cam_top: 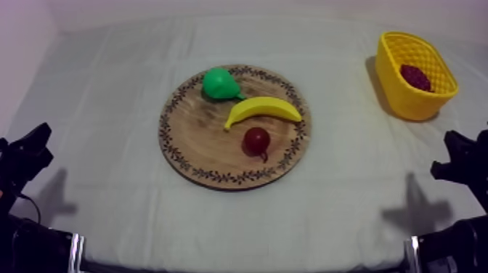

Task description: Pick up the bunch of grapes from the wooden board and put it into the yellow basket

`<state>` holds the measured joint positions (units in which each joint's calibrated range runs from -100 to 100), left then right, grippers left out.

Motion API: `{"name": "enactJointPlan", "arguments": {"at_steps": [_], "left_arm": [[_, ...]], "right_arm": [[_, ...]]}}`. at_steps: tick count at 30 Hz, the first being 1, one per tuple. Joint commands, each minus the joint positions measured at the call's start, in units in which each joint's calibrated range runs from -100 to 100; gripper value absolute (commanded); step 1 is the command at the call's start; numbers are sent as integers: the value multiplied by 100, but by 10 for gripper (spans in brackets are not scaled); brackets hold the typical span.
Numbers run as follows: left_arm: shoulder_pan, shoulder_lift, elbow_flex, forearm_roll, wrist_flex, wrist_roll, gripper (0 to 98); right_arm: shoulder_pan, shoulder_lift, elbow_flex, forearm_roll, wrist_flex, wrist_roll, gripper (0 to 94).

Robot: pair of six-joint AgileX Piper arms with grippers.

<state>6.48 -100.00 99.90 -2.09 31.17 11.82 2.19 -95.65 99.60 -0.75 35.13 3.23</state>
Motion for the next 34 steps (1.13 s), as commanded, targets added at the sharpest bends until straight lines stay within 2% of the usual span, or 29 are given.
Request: {"name": "enactJointPlan", "arguments": {"at_steps": [1,8,20,34], "left_arm": [[0,0,-2,-4,-5,2,1],[0,0,-2,-4,-5,2,1],[0,0,-2,-4,-5,2,1],[0,0,-2,-4,-5,2,1]], "right_arm": [[-1,2,4,-9,-12,-40,4],[-4,-2,17,-34,13,60,3],[-4,-2,18,-40,27,624,3],[-4,-2,18,-40,27,700,3]]}}
